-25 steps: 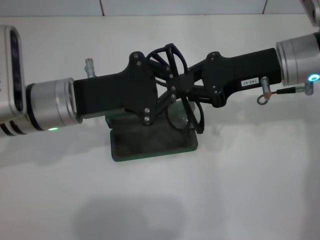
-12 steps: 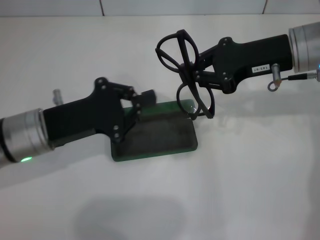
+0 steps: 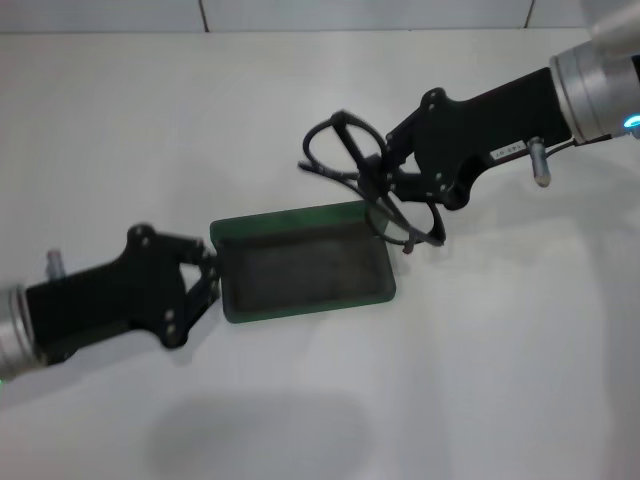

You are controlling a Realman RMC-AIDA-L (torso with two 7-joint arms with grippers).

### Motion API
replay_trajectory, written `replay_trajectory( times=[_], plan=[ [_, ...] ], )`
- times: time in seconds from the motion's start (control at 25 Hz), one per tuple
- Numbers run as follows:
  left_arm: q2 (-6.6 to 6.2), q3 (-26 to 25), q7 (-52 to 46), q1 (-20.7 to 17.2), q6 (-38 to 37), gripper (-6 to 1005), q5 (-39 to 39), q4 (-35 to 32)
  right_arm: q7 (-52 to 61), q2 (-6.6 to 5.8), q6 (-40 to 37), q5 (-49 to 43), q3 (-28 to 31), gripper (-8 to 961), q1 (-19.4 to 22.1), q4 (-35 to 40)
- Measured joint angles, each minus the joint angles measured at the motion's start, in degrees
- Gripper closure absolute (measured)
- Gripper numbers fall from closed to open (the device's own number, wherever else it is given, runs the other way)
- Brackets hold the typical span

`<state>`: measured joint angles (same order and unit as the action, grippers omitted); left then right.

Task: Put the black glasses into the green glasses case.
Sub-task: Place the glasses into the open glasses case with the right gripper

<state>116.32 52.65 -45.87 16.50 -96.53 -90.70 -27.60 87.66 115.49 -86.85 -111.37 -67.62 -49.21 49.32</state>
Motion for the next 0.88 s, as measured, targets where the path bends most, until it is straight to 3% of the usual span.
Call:
replay_trajectory(
  times=[0.32,0.88],
  plan=[
    [-1.54,0.0,-5.1,-2.5,3.3,951,-7.4,-0.4,3.2,0.16,-0.7,-7.2,-8.5,829,-2.8,8.4],
    [-1.54,0.0,-6.1,-2.8,3.5,948,-7.7,-1.0,4.1,0.69,5.4,-10.0,-21.9,825,-6.5,7.8]
  ],
)
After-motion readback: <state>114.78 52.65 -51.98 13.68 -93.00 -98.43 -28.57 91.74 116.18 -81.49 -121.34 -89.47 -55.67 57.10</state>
